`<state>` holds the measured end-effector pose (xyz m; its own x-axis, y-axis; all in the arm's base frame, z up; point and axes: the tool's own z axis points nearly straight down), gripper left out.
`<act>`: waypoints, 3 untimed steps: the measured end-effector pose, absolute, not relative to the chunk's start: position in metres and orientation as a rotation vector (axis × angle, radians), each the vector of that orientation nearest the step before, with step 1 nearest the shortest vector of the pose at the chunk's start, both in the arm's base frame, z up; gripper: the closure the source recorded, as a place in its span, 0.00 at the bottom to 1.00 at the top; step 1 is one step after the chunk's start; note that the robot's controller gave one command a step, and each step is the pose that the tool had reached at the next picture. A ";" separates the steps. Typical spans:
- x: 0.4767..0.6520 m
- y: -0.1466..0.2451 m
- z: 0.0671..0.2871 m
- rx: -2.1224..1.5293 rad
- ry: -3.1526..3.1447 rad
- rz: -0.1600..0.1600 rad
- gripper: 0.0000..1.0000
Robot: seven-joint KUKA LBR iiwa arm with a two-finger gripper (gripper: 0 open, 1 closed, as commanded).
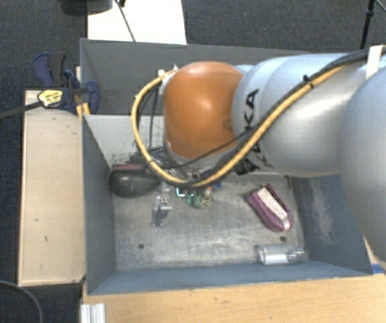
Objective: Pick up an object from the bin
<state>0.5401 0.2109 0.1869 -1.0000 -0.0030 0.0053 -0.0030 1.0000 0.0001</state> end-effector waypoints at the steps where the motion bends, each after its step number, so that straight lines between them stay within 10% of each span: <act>1: 0.582 0.193 0.139 -0.302 -3.129 -0.001 0.00; 2: 0.586 0.202 0.075 -0.572 -3.083 0.000 0.00; 3: 0.589 0.224 0.108 -0.665 -3.075 -0.007 0.00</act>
Offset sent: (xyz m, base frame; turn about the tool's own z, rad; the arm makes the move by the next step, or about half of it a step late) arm 0.0411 -0.0167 -0.0463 0.1954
